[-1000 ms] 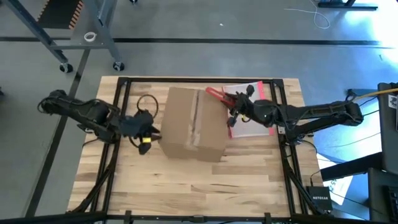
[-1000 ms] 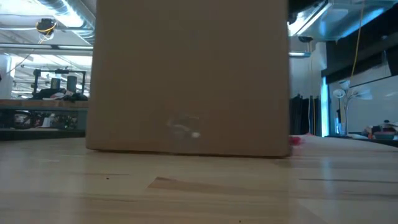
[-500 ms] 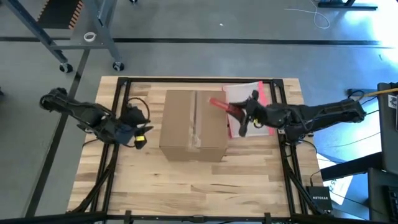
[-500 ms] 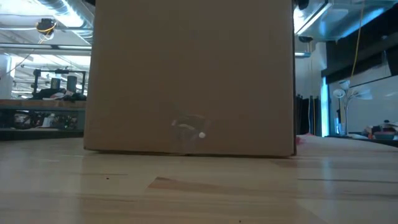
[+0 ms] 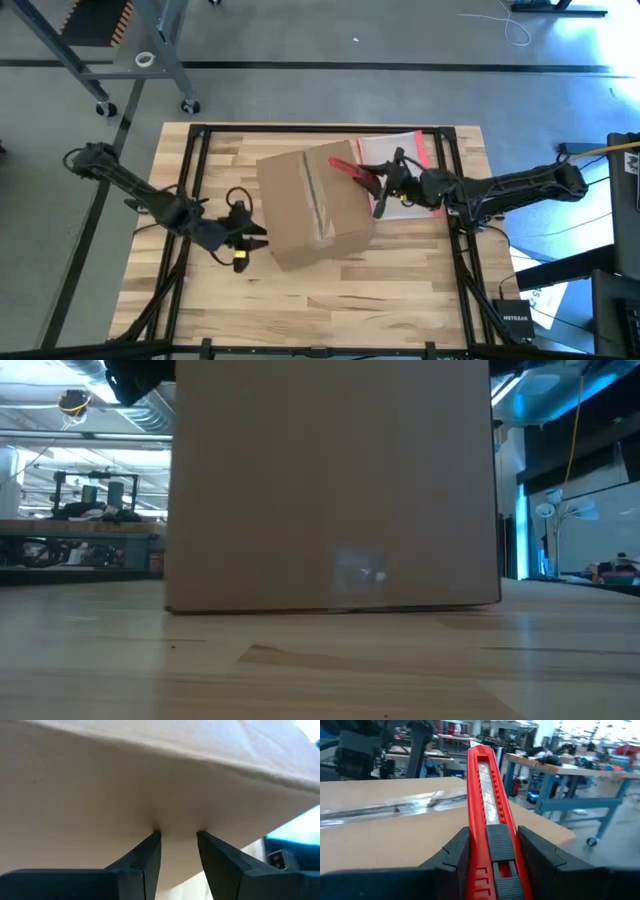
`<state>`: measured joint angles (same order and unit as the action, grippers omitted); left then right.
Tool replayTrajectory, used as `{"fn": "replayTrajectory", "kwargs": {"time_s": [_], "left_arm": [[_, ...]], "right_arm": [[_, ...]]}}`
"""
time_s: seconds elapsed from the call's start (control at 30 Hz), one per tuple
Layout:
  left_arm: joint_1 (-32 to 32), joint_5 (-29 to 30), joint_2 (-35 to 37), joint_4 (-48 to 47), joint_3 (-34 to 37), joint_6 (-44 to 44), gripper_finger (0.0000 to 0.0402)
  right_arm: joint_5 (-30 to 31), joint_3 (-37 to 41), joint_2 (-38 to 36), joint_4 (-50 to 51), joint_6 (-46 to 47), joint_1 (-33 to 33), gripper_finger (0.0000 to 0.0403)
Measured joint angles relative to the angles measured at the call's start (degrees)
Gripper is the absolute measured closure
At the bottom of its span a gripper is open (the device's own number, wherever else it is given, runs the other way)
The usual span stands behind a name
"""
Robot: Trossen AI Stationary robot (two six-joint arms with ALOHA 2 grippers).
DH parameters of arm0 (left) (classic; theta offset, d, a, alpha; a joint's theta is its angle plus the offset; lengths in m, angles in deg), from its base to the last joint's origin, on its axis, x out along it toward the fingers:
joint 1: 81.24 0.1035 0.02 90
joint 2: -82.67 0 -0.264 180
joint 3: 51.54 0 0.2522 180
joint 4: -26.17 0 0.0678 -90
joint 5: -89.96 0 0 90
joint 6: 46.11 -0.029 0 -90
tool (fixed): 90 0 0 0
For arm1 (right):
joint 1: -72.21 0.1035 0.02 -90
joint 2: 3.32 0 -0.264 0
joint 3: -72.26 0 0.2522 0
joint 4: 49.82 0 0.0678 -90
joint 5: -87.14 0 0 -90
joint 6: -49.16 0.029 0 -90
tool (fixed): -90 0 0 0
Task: Unpack boxes
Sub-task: Open the cardboard box using the utility knife
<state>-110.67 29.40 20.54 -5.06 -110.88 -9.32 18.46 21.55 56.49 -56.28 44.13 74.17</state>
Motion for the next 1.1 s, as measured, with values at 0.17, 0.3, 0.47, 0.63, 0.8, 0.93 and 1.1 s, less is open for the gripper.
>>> {"fn": "replayTrajectory", "kwargs": {"time_s": [0.17, 0.3, 0.47, 0.63, 0.8, 0.93, 1.1], "left_arm": [[-0.3, -0.3, -2.7, 7.1, 2.0, 1.1, 0.0274], [-0.7, -0.6, -5.4, 11.8, 2.0, 0.3, 0.0274], [-0.6, 0.2, -6.2, 11.1, 1.1, -0.9, 0.0274], [-3.2, -0.2, -3.8, 1.3, -5.1, -0.5, 0.0274], [-4.5, 6.4, -2.2, -14.5, -14.9, -4.1, 0.0274], [-2.9, 20.2, -0.4, -29.1, -21.5, -6.0, 0.0274], [5.7, 27.3, 3.8, -35.5, -22.8, -9.4, 0.0278]], "right_arm": [[-8.9, -1.2, 1.2, -2.4, -0.3, -7.4, 0.027], [-12.8, -2.6, 1.3, -3.6, -1.9, -11.5, 0.027], [-14.8, -8.3, 0.4, 6.1, -5.0, -13.7, 0.027], [-13.2, -21.7, -2.1, 31.3, -4.2, -12.0, 0.027], [-13.2, -29.1, -2.0, 46.2, 3.3, -4.3, 0.027], [-6.6, -26.2, -2.0, 43.3, 6.6, 4.8, 0.027], [8.9, -17.2, -1.8, 31.8, 6.5, 14.3, 0.027]]}}
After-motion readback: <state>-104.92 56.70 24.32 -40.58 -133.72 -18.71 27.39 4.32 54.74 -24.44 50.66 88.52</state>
